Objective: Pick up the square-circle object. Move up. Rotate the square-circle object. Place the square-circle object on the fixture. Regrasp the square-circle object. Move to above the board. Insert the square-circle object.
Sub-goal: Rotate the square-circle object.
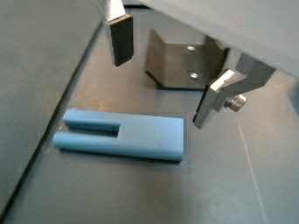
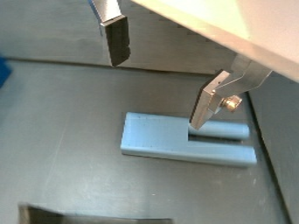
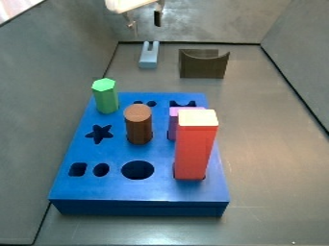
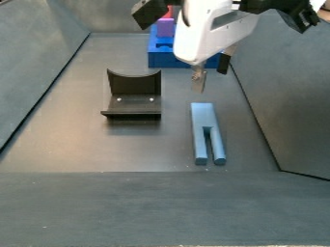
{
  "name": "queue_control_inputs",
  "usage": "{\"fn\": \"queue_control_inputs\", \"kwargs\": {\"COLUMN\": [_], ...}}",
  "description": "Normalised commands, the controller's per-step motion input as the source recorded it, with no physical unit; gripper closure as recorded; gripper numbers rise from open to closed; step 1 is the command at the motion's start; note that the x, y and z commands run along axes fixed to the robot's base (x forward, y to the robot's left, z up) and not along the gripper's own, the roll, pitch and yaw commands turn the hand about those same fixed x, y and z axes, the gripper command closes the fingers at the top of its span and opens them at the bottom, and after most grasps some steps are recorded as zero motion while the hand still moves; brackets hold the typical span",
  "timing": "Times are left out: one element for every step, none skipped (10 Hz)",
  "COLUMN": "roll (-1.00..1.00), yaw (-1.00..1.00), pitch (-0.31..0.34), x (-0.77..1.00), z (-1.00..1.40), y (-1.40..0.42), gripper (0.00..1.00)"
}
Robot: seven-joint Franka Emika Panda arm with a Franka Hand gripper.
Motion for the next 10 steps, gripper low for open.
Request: {"fn": "queue_control_inputs", "kwargs": {"roll": [0.0,0.0,0.0,0.0,0.0,0.0,0.0,0.0,0.0,0.0], "yaw": [1.0,1.0,1.0,1.0,1.0,1.0,1.0,1.0,1.0,1.0], "pitch": [-0.004,-0.005,-0.005,-0.005,-0.005,-0.005,-0.006,-0.006,-0.006,-0.006], "x": [0.04,0.04,0.04,0.03,0.03,0.03,0.03,0.03,0.03,0.03], "z": [-0.03,-0.03,-0.03,-0.03,-0.03,-0.03,-0.03,-0.03,-0.03,-0.03], "y": [0.0,0.0,0.0,0.0,0.0,0.0,0.0,0.0,0.0,0.0], "gripper": [0.0,0.0,0.0,0.0,0.0,0.0,0.0,0.0,0.0,0.0]}}
